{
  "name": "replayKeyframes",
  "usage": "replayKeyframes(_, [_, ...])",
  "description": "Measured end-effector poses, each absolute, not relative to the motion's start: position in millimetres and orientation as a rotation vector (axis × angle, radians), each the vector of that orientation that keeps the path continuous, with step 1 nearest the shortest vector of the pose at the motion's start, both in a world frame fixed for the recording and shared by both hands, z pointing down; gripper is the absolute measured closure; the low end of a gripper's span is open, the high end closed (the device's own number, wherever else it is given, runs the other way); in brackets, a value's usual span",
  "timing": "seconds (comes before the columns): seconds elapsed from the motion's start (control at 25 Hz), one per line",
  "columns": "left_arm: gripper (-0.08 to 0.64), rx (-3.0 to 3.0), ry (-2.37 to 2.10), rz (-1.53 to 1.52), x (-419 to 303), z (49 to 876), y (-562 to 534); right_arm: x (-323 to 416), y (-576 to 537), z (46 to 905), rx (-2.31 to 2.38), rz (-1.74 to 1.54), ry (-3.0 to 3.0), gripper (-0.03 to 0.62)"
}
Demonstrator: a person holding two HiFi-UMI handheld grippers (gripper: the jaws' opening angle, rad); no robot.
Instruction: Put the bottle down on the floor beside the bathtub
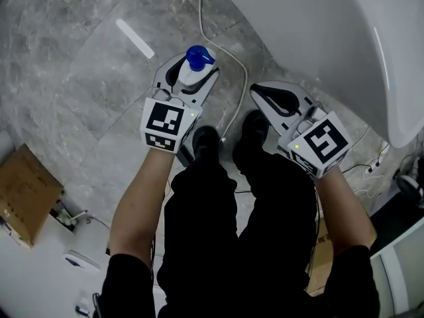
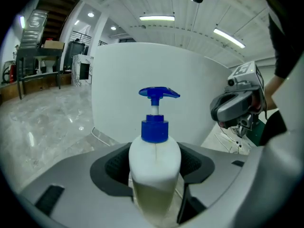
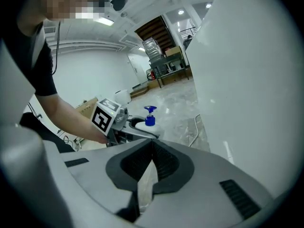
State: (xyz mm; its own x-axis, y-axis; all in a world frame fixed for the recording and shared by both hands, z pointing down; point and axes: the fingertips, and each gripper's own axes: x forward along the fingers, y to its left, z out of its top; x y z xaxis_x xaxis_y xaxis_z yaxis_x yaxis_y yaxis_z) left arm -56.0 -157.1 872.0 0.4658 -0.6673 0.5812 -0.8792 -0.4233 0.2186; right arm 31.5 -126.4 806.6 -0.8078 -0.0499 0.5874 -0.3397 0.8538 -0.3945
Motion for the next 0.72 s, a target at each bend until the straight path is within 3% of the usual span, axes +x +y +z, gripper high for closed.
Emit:
replayKeyframes(0.36, [0.286,2.221,-1.271,0.505,-61.5,992.1,-198.5,-21.7,-163.4,835.7,0.139,0.518,-2.570,0.563])
replayKeyframes(0.72, [0.287,2.307,-1.268,0.495,-65.7,1054.2,-221.5,-19.7,-175.7,848.2,0.082,0.458,-2.543,0.563])
